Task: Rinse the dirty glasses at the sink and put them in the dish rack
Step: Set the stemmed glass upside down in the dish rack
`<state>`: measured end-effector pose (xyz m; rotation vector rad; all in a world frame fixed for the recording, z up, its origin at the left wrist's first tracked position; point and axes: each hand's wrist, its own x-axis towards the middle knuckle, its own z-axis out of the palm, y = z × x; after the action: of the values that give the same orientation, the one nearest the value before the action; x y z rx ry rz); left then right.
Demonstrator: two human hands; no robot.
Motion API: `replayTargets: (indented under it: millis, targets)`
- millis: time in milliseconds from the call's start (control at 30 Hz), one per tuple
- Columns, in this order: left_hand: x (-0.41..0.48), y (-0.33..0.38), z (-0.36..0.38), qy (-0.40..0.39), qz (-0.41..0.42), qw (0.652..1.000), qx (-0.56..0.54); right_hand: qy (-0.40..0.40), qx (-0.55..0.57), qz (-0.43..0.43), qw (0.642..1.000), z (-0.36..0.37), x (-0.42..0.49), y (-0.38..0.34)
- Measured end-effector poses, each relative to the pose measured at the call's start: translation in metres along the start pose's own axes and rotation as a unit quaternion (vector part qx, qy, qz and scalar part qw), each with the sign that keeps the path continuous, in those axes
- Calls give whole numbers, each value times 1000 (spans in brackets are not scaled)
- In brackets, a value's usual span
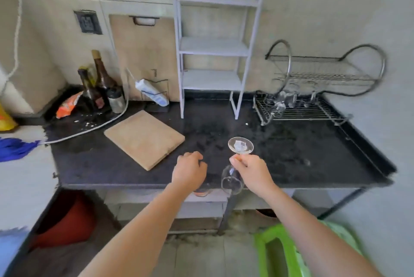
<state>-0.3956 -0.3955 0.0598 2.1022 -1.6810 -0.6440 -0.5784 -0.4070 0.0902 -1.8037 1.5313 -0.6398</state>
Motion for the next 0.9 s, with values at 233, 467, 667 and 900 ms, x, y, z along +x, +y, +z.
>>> replayTargets:
  millis: [233, 467, 667, 900]
  targets:
    - [60, 120, 64, -55, 88, 994, 28, 88, 8, 69, 994, -105, 35, 88]
    - [135, 193, 106, -104, 155, 980, 67, 135, 5, 125, 983, -162, 81, 152]
    - [219, 235, 131, -143, 172, 971, 89, 169, 4, 152, 974, -190, 149, 186]
    - [296, 255, 162, -191, 149, 960, 141, 183, 45, 186, 964, -205, 223, 216]
